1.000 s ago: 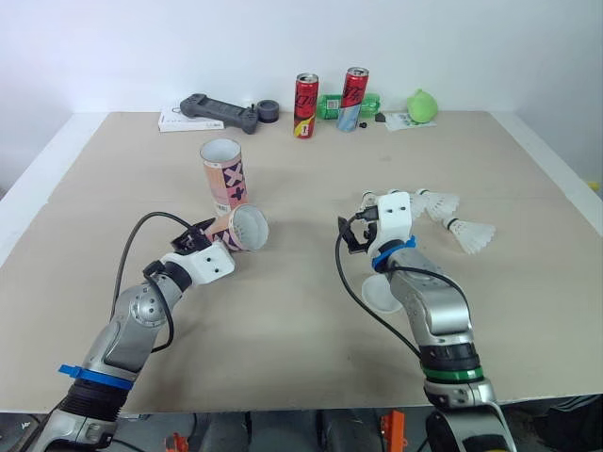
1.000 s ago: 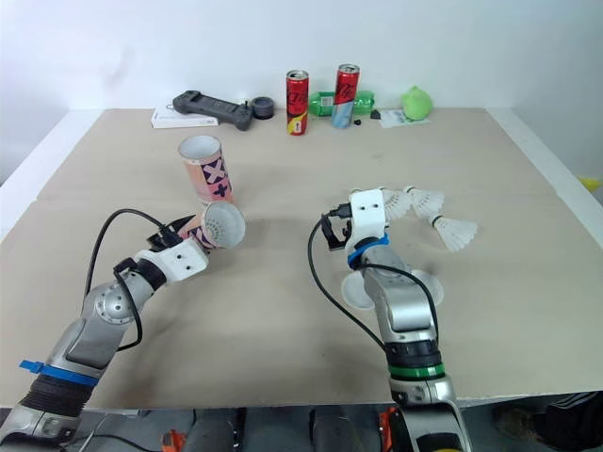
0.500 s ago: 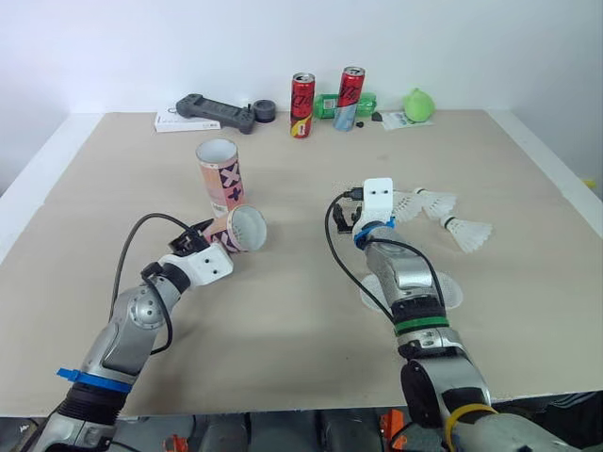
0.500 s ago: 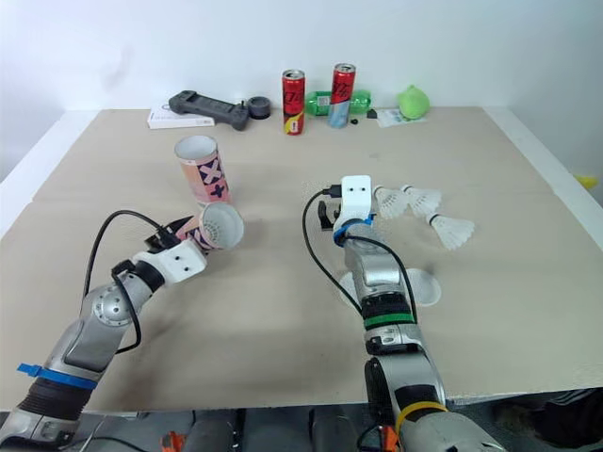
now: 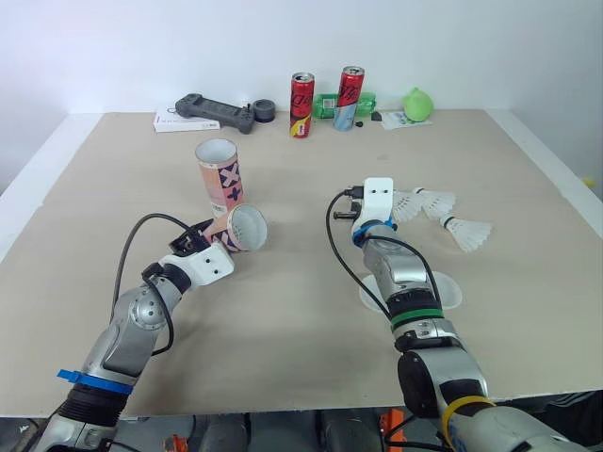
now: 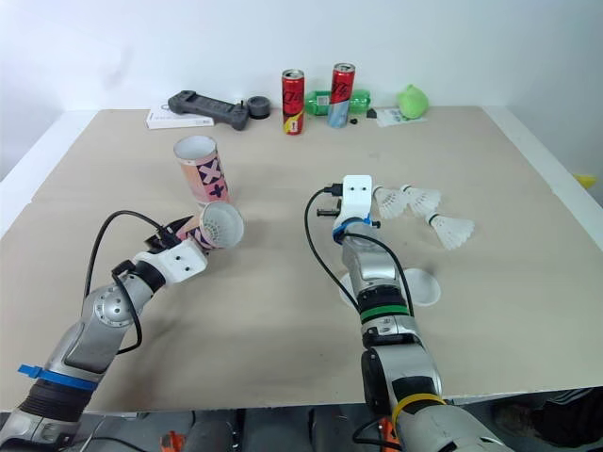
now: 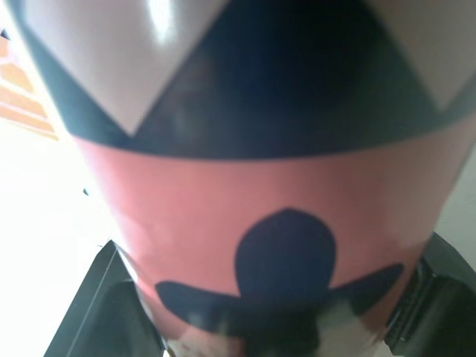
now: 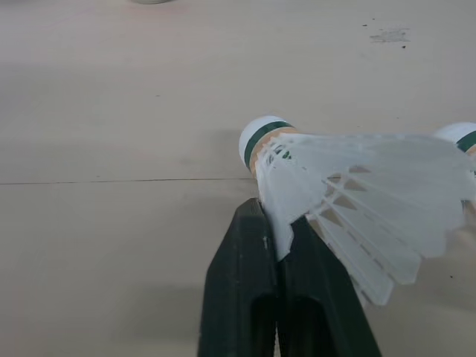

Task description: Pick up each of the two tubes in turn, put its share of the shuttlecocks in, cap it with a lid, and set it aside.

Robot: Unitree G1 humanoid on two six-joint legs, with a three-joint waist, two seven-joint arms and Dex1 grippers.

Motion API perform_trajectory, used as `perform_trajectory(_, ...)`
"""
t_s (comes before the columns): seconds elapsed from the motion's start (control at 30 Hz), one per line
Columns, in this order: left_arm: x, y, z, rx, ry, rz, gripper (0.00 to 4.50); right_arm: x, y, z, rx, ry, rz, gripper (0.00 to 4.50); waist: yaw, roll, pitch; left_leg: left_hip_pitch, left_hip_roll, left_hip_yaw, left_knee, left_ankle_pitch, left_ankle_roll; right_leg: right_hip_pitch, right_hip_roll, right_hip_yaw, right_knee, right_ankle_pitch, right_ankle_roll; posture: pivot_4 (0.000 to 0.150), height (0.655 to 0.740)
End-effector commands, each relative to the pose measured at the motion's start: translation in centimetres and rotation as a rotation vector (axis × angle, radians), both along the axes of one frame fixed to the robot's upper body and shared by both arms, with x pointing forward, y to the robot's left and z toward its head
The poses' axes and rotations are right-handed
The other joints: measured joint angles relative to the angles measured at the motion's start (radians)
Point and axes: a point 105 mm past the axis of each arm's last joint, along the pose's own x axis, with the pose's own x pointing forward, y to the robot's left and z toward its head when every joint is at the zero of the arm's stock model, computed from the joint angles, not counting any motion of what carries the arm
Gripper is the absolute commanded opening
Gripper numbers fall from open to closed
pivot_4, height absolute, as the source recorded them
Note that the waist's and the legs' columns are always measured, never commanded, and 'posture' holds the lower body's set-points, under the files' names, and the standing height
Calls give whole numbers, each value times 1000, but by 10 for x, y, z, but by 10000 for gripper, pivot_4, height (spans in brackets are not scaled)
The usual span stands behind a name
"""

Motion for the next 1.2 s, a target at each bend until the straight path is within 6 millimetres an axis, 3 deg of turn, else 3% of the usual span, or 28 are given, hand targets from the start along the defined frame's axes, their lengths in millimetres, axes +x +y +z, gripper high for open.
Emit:
perform_trajectory(0.03,-2,-7,-3,-2,13,-23,30264,-4,9,33,42,-108,55,431,0,0,0,0,0,0,0,0,0,0,0,0,0,0,0,1500,7400)
perform_trajectory(0.13,-1,-6,-3,-2,13,-22,30264,-17,24,51,52,-176,190,431,0,0,0,0,0,0,0,0,0,0,0,0,0,0,0,1500,7400)
perform_trajectory(0.2,-1,-7,-3,-2,14,-22,30264,-34,39,72,43,-256,358,431,1,0,0,0,0,0,0,0,0,0,0,0,0,0,0,1500,7400)
perform_trajectory(0.33,-1,-7,-4,-2,16,-26,30264,-65,54,95,20,-339,610,431,1,0,0,-1,0,0,0,0,0,0,0,0,0,0,0,1500,7400)
perform_trajectory(0.47,-1,-8,-4,-1,19,-29,30264,-98,64,109,0,-378,843,431,1,0,0,0,0,0,0,0,0,0,0,0,0,-1,1,1500,7400)
perform_trajectory(0.57,0,-7,-5,-1,22,-30,30264,-133,71,122,-15,-396,1053,431,2,0,0,-1,0,-1,0,0,0,0,0,-1,0,-1,0,1500,7400)
perform_trajectory(0.67,0,-6,-5,-3,24,-28,30264,-154,78,122,-20,-372,1166,431,1,0,0,-1,0,-1,0,0,0,0,0,0,0,-1,0,1500,7400)
perform_trajectory(0.83,-1,-7,-5,-5,26,-29,30264,-162,94,105,-87,-317,1206,431,1,0,0,0,0,0,0,0,0,0,0,-1,0,-1,0,1500,7400)
perform_trajectory(1.0,0,-8,-3,-6,22,-36,30264,-146,113,82,-193,-291,1149,431,1,0,0,0,0,0,0,0,0,-1,0,-1,0,-1,0,1500,7400)
perform_trajectory(1.13,0,-9,-3,-5,23,-42,30264,-145,124,84,-211,-323,1157,431,2,0,0,-1,0,0,0,0,0,-1,0,-1,0,-1,0,1500,7400)
perform_trajectory(1.2,0,-10,-3,-6,24,-43,30264,-149,126,87,-181,-332,1183,6748,2,0,0,-1,0,0,0,0,0,-1,0,-1,0,-1,0,1500,7400)
